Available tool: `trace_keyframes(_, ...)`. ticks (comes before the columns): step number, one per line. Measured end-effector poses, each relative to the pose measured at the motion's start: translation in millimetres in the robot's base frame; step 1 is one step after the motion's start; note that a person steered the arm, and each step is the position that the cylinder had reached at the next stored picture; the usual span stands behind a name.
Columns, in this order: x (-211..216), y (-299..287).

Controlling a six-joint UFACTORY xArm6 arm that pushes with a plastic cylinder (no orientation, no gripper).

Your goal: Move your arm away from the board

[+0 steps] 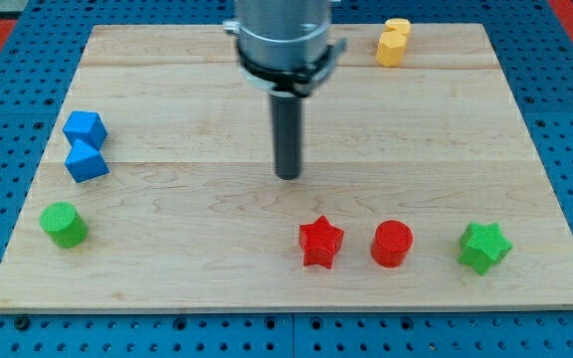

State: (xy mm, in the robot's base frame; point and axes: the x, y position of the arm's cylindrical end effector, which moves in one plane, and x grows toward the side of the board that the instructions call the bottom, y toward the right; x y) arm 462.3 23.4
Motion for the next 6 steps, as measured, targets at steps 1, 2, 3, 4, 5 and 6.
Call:
trace_keyframes(1, -0.4, 96.5)
trace_keyframes(2, -4.5, 162.1)
trace_keyframes(3, -4.5, 201.5)
trace_keyframes(4, -4.5, 203.2)
trace_keyframes(5, -4.5, 203.2)
trace_keyframes(6, -4.5, 263.3)
